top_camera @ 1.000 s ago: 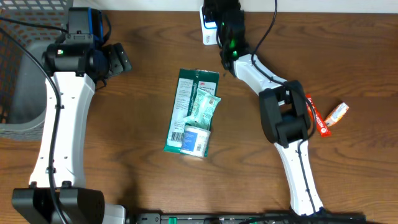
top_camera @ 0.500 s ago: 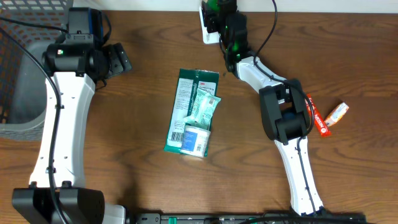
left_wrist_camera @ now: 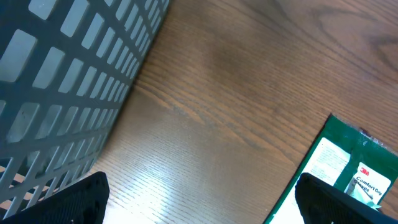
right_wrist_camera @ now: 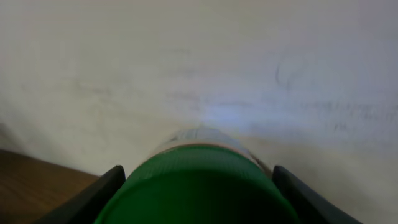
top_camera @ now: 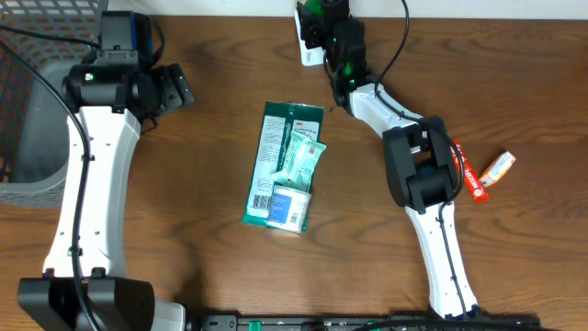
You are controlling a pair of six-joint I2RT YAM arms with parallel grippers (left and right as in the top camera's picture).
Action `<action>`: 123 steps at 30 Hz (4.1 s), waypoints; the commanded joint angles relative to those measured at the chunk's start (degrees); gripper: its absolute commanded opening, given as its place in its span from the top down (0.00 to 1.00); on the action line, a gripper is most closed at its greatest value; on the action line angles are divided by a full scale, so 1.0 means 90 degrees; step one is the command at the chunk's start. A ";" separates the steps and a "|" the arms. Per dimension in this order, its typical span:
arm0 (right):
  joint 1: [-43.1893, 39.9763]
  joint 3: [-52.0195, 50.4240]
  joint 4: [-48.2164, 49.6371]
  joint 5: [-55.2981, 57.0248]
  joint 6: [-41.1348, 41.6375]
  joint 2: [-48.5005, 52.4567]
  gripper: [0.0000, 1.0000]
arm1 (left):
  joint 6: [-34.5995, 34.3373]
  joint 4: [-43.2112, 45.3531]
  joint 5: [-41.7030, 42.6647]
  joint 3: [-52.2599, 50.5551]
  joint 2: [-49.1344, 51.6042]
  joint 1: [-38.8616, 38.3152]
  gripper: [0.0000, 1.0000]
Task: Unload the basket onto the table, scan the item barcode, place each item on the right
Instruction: 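Hold the Knorr jar in front of the white scanner with right gripper, then carry the Knorr jar to the right edge and set it down, then reach the right gripper to the white round container and grasp it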
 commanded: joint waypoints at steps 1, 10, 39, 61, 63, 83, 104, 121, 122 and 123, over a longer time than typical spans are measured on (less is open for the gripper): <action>-0.0019 0.0090 0.0325 -0.0058 0.0073 -0.0095 0.99 | -0.0012 -0.0010 -0.0061 -0.0046 0.0051 0.0032 0.04; -0.0024 0.0090 0.0576 -0.0061 0.0068 -0.0646 0.99 | -0.0012 -0.0007 -0.0061 -0.0046 0.0051 0.0032 0.04; -0.3449 0.0085 -1.1373 0.0085 0.0027 -0.4702 0.99 | -0.0012 -0.0007 -0.0061 -0.0046 0.0051 0.0032 0.04; -0.4571 0.0085 -1.1574 0.0083 -0.0124 -0.2426 0.83 | -0.0012 -0.0007 -0.0061 -0.0046 0.0051 0.0032 0.04; -0.4578 0.0085 -1.1621 0.0085 -0.0124 -0.2426 0.75 | -0.0012 -0.0007 -0.0061 -0.0046 0.0051 0.0032 0.04; -0.4607 0.0085 -1.1832 0.0083 -0.0124 -0.2424 0.01 | -0.0012 -0.0007 -0.0061 -0.0046 0.0051 0.0032 0.04; -0.4000 0.2193 -1.3175 -0.2514 -0.0457 -0.3942 0.01 | -0.0012 -0.0007 -0.0061 -0.0046 0.0051 0.0032 0.04; -0.1027 0.1717 -1.4052 -0.3291 -0.0155 -0.4056 0.01 | -0.0012 -0.0007 -0.0061 -0.0046 0.0051 0.0032 0.04; -0.0831 0.1639 -1.4013 -0.3196 -0.0027 -0.4056 0.01 | -0.0012 -0.0007 -0.0061 -0.0046 0.0051 0.0032 0.04; -0.0461 0.1447 -1.3872 -0.3019 0.0255 -0.4056 0.01 | -0.0010 -0.0007 -0.0061 -0.0046 0.0051 0.0032 0.04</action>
